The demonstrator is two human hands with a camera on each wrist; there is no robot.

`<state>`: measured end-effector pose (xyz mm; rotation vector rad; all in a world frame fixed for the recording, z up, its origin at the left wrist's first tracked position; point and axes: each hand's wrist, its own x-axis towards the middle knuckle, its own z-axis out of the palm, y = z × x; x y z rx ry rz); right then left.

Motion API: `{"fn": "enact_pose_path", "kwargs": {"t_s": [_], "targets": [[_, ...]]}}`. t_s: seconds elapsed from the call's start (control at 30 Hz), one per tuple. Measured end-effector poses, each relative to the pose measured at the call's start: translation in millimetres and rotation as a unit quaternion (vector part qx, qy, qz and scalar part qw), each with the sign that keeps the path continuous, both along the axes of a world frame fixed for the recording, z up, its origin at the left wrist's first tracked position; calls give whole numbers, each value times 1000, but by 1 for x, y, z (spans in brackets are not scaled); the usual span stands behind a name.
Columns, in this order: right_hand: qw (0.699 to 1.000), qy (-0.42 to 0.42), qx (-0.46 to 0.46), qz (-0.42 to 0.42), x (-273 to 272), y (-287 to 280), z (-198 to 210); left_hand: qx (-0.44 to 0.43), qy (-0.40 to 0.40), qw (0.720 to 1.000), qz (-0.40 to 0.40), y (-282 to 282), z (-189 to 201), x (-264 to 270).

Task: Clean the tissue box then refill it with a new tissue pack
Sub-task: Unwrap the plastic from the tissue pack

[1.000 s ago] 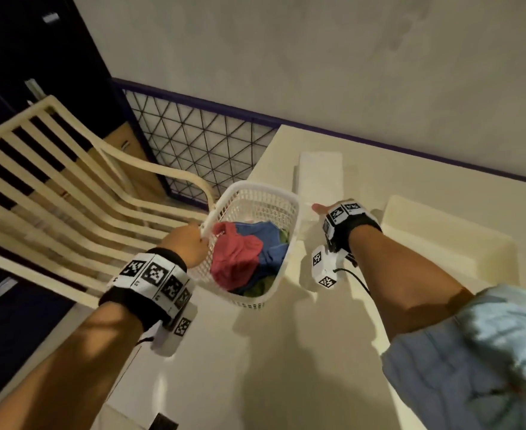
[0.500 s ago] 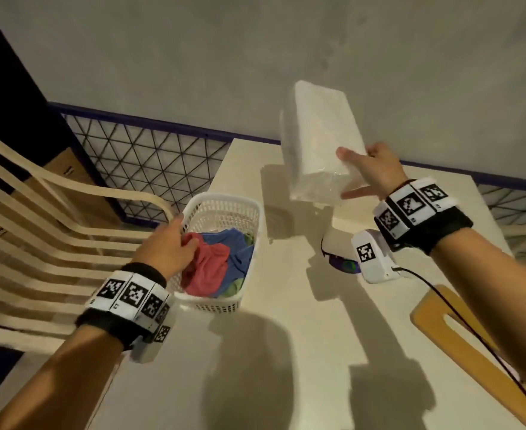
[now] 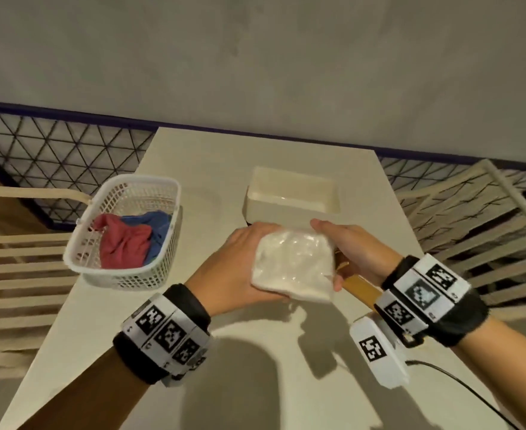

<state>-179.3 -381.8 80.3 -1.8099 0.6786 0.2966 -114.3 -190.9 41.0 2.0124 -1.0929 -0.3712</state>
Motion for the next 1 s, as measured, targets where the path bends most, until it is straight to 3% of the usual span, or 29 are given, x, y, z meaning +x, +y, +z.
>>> {"fn": "enact_pose_path", "kwargs": {"t_s": [0.1, 0.2, 0.3, 0.37, 0.43, 0.5, 0.57, 0.67, 1.0], "targets": [[999, 39, -20, 31, -16, -3, -17, -36, 129, 990, 50, -3, -21, -17], [991, 15, -110, 79, -28, 0, -35, -56, 183, 976, 102, -5, -43, -29], [958, -133, -235, 97, -37, 1, -42, -59, 200, 970, 123, -7, -52, -33], [929, -225, -269, 120, -39, 3, -37, -38, 200, 972, 121, -8, -50, -34], [909, -231, -294, 186, -37, 5, -33, -16, 182, 976, 121, -7, -44, -34], [886, -195, -338, 249, -33, 6, -31, -5, 110, 987, 119, -4, -36, -36], [873, -191, -357, 272, -29, 5, -29, 0, 27, 996, 82, -5, -25, -35], [860, -210, -359, 297, -27, 8, -21, 83, -49, 995, 19, -11, -17, -29], [879, -197, -321, 294, -25, 7, -7, 46, -45, 996, 59, -19, -34, -23]]}}
